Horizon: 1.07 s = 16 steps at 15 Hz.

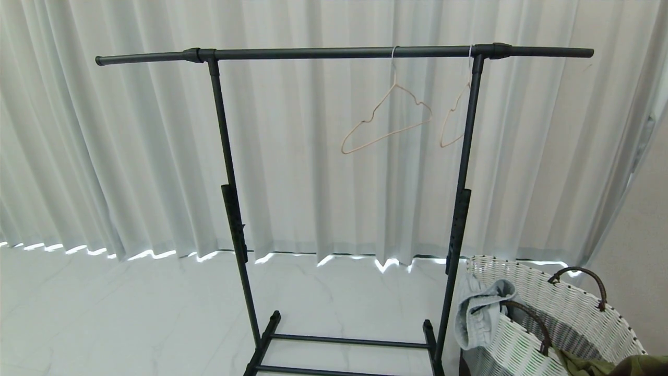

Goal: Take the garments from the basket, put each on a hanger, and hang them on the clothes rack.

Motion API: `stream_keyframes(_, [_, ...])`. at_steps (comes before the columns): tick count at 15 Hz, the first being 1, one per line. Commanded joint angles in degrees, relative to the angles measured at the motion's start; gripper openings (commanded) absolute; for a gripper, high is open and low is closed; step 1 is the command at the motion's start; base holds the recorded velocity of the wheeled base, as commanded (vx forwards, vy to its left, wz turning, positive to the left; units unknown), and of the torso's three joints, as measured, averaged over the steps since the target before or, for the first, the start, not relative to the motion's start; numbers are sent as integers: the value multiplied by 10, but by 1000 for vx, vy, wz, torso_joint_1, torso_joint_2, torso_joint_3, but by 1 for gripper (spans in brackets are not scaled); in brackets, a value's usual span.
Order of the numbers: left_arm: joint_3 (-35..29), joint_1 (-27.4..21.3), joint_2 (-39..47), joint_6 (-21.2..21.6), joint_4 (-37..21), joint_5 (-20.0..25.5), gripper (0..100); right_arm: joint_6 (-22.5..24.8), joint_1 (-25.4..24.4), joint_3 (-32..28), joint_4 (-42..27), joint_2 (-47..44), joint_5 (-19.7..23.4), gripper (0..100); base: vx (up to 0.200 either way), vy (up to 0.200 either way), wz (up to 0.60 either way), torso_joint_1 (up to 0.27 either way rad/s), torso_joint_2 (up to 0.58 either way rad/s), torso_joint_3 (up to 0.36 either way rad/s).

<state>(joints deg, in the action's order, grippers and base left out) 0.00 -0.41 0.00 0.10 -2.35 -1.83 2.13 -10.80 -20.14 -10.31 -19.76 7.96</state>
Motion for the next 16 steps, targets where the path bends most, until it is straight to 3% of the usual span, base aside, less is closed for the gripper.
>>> stream_keyframes(1, [0, 0, 0, 0, 0, 0, 100, 2, 0, 0, 1, -6, 0, 0, 0, 200, 0, 7, 2, -2])
stream_keyframes(5, [0, 0, 0, 0, 0, 0, 100, 6, 0, 1, 1, -15, 1, 0, 0, 200, 0, 6, 2, 4])
stream_keyframes(8, [0, 0, 0, -2, 0, 0, 100, 7, -4, -12, 11, -46, 8, 0, 0, 0, 0, 0, 0, 0])
stream_keyframes(11, [0, 0, 0, -9, 0, 0, 100, 7, -15, -39, 57, -103, 32, 0, 0, 0, 0, 0, 0, 0])
stream_keyframes(16, [0, 0, 0, 23, 0, 0, 100, 3, -22, -42, 161, -187, 64, 0, 0, 0, 0, 0, 0, 0])
